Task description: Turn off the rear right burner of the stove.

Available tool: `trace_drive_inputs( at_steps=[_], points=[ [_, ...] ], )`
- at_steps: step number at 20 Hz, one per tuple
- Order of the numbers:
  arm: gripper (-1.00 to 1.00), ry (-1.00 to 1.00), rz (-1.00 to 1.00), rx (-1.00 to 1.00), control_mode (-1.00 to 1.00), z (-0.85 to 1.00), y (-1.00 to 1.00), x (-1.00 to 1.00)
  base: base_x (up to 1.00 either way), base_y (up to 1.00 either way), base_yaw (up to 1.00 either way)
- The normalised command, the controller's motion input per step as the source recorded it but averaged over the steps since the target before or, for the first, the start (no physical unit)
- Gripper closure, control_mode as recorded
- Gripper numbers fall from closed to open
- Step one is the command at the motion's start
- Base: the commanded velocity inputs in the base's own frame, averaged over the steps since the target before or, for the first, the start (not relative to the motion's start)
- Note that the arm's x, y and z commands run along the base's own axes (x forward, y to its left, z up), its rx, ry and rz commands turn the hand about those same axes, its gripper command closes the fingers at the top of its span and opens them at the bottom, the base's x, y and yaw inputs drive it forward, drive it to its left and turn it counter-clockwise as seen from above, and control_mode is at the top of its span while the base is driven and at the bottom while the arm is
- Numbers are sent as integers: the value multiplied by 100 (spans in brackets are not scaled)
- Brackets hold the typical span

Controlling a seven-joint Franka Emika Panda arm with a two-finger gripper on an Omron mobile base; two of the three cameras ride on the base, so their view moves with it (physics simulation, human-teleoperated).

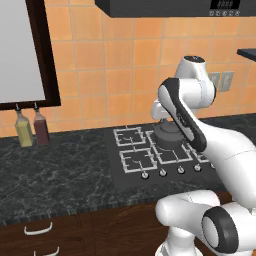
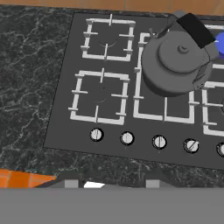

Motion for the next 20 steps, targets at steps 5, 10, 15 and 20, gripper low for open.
trace_drive_inputs(
  at_steps=[5, 10, 15, 20],
  points=[
    [-100, 14, 0, -1, -100, 0, 30, 78, 0, 0, 0],
    [-100, 11, 0, 0, -100, 0, 24, 62, 0, 0, 0],
    [-100, 0, 0, 0, -100, 0, 0, 0, 0, 0, 0],
    [-100, 0, 0, 0, -100, 0, 0, 0, 0, 0, 0]
  ],
)
